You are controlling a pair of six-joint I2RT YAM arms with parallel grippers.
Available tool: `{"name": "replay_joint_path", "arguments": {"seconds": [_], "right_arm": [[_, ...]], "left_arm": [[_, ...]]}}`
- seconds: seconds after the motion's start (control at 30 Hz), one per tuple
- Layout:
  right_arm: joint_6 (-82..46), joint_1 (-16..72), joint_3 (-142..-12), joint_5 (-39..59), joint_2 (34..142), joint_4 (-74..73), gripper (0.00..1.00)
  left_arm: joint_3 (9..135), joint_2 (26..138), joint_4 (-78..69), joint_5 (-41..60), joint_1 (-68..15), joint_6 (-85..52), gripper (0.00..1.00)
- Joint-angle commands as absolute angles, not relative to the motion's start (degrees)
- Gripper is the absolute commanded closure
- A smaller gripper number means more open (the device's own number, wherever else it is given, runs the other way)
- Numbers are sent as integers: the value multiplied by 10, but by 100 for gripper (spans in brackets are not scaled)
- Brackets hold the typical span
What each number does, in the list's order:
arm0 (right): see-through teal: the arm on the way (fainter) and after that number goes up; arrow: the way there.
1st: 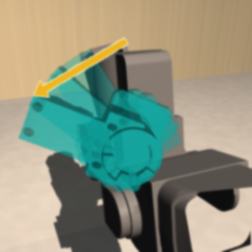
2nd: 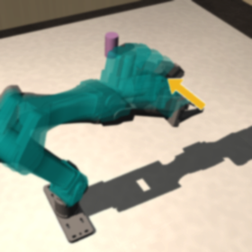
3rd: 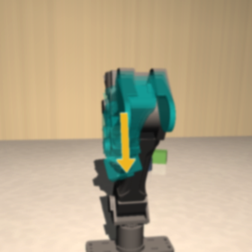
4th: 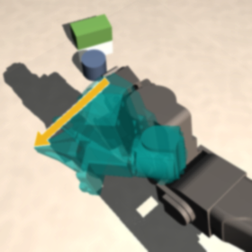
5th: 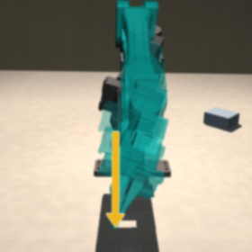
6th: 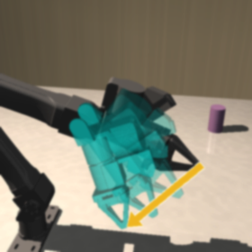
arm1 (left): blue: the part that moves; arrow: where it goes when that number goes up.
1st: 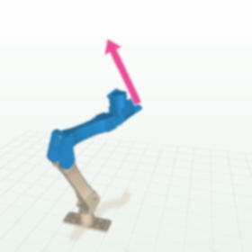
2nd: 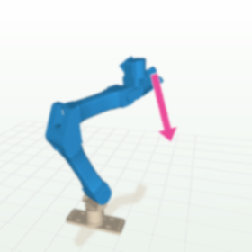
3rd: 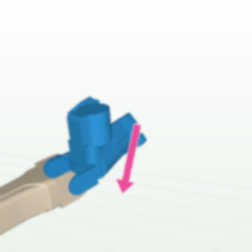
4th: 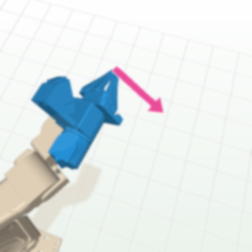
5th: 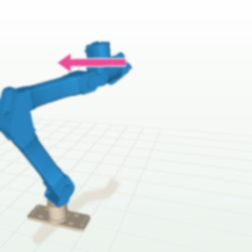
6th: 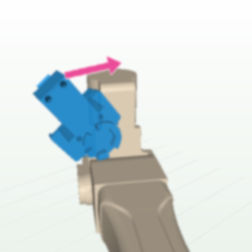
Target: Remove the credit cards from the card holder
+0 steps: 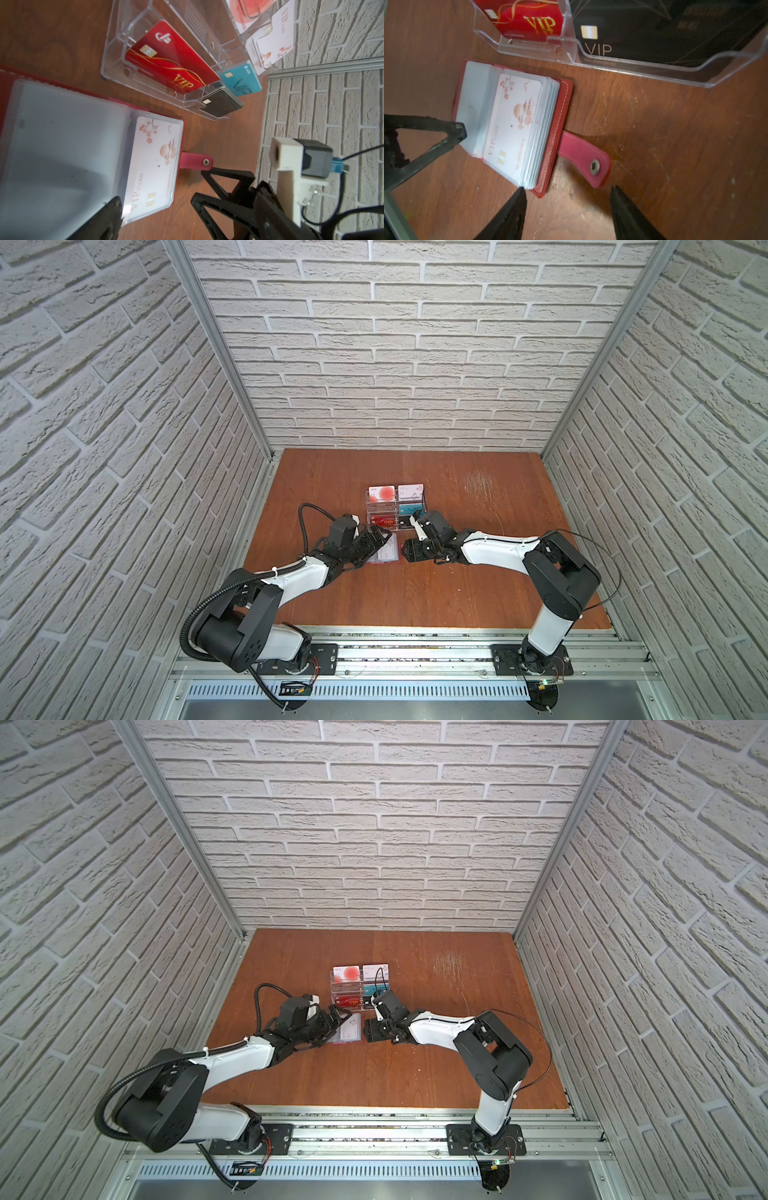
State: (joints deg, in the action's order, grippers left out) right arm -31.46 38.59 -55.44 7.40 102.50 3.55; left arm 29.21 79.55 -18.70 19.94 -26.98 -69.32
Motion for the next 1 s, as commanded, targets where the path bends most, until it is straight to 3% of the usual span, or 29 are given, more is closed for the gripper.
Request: {"name": "replay_joint_path", "arguments": {"seconds": [0.0,0.4,0.97], "right_arm": [[-338,389,-575,75,1038,-2,43],[-350,388,-597,72,1079,-10,64],[-367,388,-607,92,1116,-26,86]], "left_arm": [[283,816,-233,217,-264,-701,2],[296,867,-265,233,-255,-708,2],[275,879,-337,265,-243,-700,4]]}}
